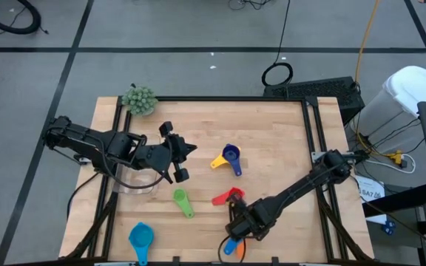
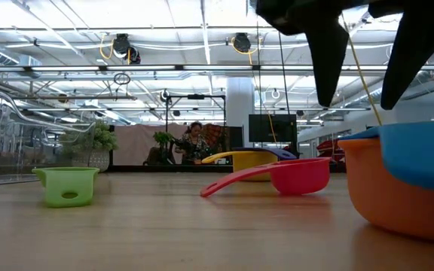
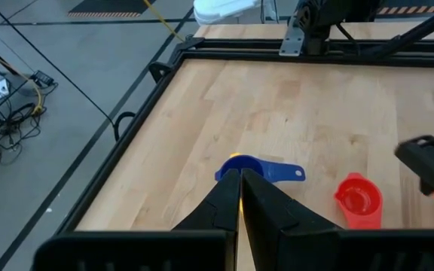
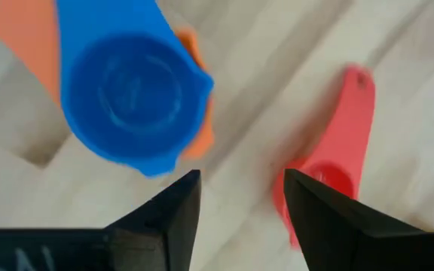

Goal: Nest measuring cups in basket
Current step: Move the blue measuring cup to the center of the table

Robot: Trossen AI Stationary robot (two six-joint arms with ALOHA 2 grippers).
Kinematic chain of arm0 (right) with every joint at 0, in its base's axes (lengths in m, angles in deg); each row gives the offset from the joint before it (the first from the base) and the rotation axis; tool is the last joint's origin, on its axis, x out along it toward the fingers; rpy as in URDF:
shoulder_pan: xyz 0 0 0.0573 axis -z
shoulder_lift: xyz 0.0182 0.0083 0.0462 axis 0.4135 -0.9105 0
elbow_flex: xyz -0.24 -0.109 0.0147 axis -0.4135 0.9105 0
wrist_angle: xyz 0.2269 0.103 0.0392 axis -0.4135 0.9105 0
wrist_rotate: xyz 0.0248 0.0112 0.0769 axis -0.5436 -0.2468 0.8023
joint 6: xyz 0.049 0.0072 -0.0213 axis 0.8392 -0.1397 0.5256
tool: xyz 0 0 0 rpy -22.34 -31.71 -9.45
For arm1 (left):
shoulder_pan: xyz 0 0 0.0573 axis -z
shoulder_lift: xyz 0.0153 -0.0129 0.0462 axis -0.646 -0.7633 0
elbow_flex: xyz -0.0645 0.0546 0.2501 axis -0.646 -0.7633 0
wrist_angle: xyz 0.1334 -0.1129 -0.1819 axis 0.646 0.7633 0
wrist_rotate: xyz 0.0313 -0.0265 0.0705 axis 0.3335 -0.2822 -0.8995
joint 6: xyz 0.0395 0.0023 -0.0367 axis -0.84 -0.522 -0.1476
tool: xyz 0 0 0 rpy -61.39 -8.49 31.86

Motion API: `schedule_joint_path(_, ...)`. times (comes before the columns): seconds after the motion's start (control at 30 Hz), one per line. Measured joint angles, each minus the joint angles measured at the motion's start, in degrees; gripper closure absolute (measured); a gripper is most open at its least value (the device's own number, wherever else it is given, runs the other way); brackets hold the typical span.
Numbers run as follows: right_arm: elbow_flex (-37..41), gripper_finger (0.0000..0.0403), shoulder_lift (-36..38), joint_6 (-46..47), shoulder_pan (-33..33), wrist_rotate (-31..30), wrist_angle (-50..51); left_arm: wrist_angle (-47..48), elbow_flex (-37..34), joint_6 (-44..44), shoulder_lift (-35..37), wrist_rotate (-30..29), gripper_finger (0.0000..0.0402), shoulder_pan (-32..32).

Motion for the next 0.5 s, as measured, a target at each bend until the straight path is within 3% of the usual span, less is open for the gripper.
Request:
schedule_joint_path(0.3,0.0,0.0219,1.3,2.9,0.4,3.3,-3.2,0.0,0.0,1.5,0.0,0.0,0.0380,1.2)
schedule_joint_path(0.5,0.0,0.0226,3.5,10.1,2.6,3.6,-7.9,5.2,0.0,8.2,0.0,1.8,0.0380,5.3)
